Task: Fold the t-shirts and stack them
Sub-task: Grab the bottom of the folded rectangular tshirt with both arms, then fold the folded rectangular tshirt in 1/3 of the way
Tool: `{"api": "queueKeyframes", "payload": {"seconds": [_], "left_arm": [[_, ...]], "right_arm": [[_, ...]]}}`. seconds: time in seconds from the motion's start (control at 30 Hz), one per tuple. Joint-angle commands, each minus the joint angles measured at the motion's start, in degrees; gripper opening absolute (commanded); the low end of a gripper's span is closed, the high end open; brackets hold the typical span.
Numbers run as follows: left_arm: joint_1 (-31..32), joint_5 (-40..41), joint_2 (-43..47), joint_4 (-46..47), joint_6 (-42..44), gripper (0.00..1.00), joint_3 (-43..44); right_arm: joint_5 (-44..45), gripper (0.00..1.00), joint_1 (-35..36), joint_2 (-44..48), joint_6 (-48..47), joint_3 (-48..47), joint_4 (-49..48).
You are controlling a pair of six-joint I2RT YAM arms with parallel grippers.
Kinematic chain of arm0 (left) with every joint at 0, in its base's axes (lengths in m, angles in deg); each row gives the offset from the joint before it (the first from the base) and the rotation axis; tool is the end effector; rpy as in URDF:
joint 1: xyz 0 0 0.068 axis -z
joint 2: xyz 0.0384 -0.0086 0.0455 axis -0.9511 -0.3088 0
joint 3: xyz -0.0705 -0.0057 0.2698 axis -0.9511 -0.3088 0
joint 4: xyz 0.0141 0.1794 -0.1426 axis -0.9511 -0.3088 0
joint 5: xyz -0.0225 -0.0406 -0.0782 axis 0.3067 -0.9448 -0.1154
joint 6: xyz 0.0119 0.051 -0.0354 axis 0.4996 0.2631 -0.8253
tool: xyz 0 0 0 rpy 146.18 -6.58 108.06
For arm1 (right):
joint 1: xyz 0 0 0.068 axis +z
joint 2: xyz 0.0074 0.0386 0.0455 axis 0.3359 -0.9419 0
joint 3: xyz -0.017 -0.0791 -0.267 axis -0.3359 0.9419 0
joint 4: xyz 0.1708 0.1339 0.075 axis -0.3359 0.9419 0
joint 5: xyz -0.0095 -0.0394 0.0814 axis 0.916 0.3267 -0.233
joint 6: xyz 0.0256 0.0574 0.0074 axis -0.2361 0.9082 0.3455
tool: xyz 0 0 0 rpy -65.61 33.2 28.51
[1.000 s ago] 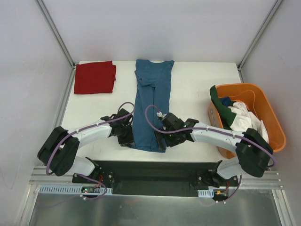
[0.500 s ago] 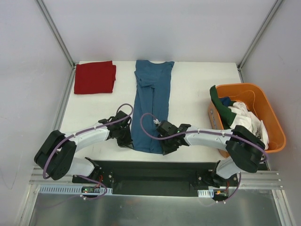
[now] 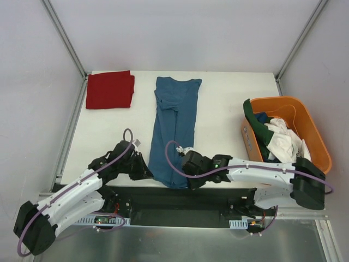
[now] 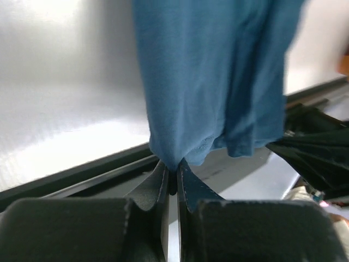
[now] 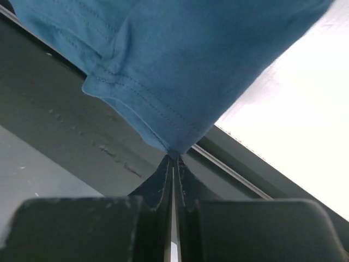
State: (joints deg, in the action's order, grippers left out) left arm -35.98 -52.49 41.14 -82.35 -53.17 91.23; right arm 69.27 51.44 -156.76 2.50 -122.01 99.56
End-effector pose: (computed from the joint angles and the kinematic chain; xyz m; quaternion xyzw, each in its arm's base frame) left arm 0.0961 -0.0892 0.1920 -0.0780 0.9155 -0.3636 0.1536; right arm 0.0751 0.2185 0.2162 -0.3848 0.8803 0.2039 0.1881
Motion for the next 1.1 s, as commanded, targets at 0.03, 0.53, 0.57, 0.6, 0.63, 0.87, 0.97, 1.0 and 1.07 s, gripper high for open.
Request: {"api": "queueKeyframes", "payload": {"seconds": [0.03,0.53,0.57,0.6,0.63,0.87,0.97,1.0,1.07], "left_arm": [[0.27,2.41,6.3,-1.17,-1.68,0.0,4.55],[-6.31,11.83,-20.06,-1.43,7.98,0.0,31.7],[-7.37,11.39,-21.64,-1.43,9.56,0.0,33.21],[-9.64,9.64,-24.79,-1.35,10.36,0.0,34.61],[-10.62,8.75,-26.38,-1.34,11.06,0.0,37.41],[-15.72,4.8,-40.17,-1.34,15.45,0.0,47.62],[-17.04,3.65,-45.18,-1.26,16.6,0.0,52.11],[-17.31,3.39,-46.51,-1.34,16.78,0.0,53.25],[-18.01,1.81,-50.28,-1.26,17.39,0.0,56.76]], "right_arm": [[7.9,0.01,-0.4,5.58,-2.53,-5.86,5.79],[6.96,0.01,-21.4,-3.62,-20.73,-23.7,4.58],[6.69,0.01,-23.41,-4.51,-22.22,-25.72,4.31],[6.43,0.01,-24.3,-5.39,-22.84,-26.87,4.22],[5.56,0.01,-25.44,-7.14,-23.37,-27.84,3.7],[0.63,0.01,-32.91,-15.15,-28.56,-36.19,1.58],[-2.01,0.01,-34.59,-19.45,-29.96,-39.62,1.06],[-2.88,0.01,-35.03,-21.55,-30.31,-40.67,1.06],[-4.11,0.01,-36.7,-23.67,-30.75,-43.48,1.06]]}}
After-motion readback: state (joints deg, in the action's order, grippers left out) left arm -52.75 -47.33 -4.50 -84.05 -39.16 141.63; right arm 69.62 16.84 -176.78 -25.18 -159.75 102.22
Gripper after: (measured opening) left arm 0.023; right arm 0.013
